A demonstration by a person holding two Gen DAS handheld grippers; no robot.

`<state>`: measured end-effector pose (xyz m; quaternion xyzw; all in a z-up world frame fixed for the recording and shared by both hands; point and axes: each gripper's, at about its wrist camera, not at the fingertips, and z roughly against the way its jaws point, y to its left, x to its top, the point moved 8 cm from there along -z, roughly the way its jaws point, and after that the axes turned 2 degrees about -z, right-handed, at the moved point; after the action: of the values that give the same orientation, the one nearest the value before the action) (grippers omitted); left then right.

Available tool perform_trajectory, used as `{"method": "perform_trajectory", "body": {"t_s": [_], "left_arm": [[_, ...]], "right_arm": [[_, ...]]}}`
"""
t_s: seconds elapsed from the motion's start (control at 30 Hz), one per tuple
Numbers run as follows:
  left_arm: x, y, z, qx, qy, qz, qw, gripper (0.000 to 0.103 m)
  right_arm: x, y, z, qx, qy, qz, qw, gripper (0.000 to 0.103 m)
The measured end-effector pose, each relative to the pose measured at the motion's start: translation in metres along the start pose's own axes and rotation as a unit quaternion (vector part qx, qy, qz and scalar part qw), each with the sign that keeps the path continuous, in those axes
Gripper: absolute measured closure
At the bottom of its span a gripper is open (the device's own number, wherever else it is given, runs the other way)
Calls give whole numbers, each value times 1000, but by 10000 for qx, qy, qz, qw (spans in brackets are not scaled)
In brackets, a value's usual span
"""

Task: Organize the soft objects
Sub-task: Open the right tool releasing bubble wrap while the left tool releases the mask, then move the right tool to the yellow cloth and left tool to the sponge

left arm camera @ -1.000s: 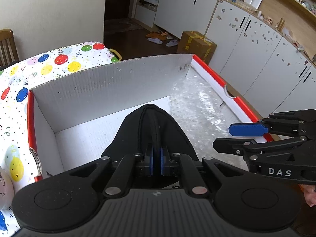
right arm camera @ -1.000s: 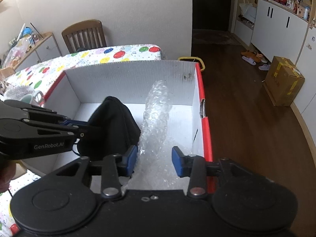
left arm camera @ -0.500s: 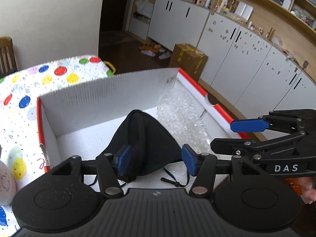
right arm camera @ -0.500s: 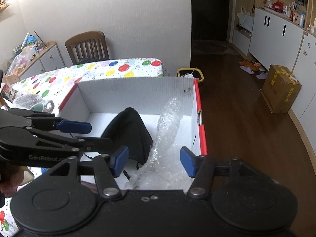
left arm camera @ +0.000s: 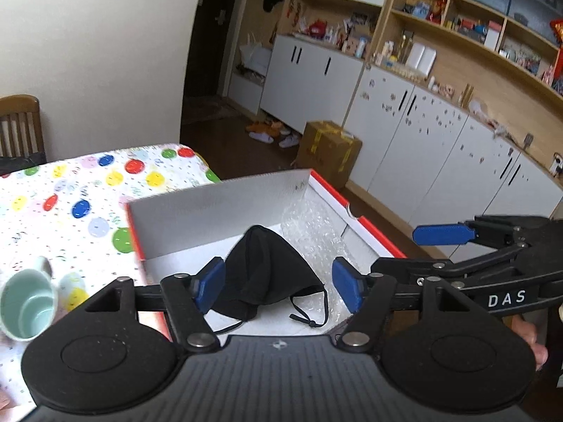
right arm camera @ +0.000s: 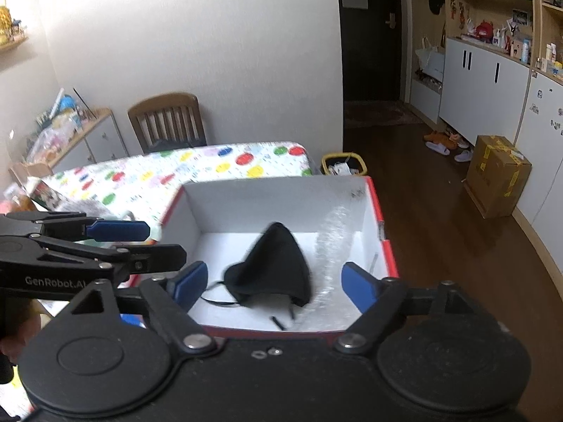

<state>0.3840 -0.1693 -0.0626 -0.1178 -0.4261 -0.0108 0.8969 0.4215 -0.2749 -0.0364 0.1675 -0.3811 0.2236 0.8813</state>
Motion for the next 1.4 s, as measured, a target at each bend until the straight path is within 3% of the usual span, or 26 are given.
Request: {"method": "perform_trajectory", "body": {"t_s": [0.37, 0.6, 0.77, 1.17, 1.4], "left_arm": [[-11, 40, 73, 75, -404, 111, 9991, 19], [-27, 76, 112, 236, -481, 350, 9980, 3], [-38, 103, 141, 372, -618, 437, 9964, 0], [-71, 172, 184, 1207, -904, 255, 9882, 0], [-93, 222, 200, 1743, -878, 518, 9794, 0]], "right_arm": [[-10, 69, 20, 202, -231, -209, 9993, 10], [-22, 117, 24, 360, -287, -243, 9986, 6], [-33, 144, 22, 455, -265, -299, 9982, 6], [-64, 215, -3, 590, -19, -100, 9982, 6], [-83, 253, -33, 635, 313, 231, 9972, 6]]}}
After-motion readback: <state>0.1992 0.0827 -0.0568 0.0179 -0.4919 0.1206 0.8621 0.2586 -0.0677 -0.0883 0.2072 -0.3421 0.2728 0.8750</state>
